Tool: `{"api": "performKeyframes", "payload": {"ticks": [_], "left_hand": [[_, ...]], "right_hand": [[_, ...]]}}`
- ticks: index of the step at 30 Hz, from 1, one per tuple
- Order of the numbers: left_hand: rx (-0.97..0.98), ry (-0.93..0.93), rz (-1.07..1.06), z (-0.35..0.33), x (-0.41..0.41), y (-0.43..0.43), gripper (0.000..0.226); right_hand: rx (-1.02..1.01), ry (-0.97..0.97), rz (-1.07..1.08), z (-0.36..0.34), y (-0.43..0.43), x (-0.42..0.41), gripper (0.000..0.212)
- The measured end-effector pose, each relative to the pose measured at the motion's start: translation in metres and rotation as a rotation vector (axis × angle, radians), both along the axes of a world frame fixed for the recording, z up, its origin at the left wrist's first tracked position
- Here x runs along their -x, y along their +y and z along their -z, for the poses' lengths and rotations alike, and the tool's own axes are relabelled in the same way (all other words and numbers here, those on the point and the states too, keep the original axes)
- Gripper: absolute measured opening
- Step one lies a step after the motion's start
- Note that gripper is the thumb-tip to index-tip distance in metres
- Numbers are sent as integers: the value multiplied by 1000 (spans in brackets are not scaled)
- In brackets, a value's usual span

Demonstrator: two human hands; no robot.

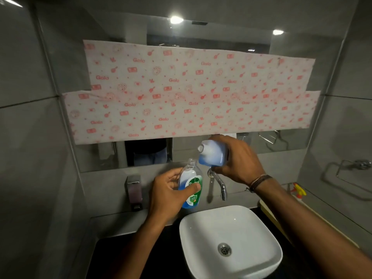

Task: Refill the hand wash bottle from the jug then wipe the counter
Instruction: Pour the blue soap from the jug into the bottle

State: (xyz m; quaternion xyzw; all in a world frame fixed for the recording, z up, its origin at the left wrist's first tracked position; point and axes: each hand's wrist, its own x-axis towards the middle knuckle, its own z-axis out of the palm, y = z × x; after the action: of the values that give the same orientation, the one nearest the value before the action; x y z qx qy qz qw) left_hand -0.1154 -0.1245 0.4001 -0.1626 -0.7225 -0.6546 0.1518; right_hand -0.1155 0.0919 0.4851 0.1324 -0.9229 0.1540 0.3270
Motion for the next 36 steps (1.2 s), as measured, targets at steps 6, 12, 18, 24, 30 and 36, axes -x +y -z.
{"api": "performKeyframes", "payload": {"ticks": [6, 12, 18, 24, 30, 36], "left_hand": [[12, 29, 19, -7, 0, -1, 42], [21, 38, 34, -13, -2, 1, 43], [0, 53, 35, -15, -3, -1, 42], [5, 49, 27, -15, -5, -4, 42], [5, 54, 27, -15, -9, -6, 43], [5, 52, 33, -17, -13, -7, 43]], "right_hand": [[-86, 20, 0, -13, -3, 0, 77], [-130, 56, -2, -19, -5, 0, 75], [-140, 83, 2, -23, -8, -4, 75], [-158, 115, 4, -25, -12, -7, 76], [-168, 122, -12, -26, -15, -8, 73], [-188, 135, -13, -30, -17, -13, 71]]}}
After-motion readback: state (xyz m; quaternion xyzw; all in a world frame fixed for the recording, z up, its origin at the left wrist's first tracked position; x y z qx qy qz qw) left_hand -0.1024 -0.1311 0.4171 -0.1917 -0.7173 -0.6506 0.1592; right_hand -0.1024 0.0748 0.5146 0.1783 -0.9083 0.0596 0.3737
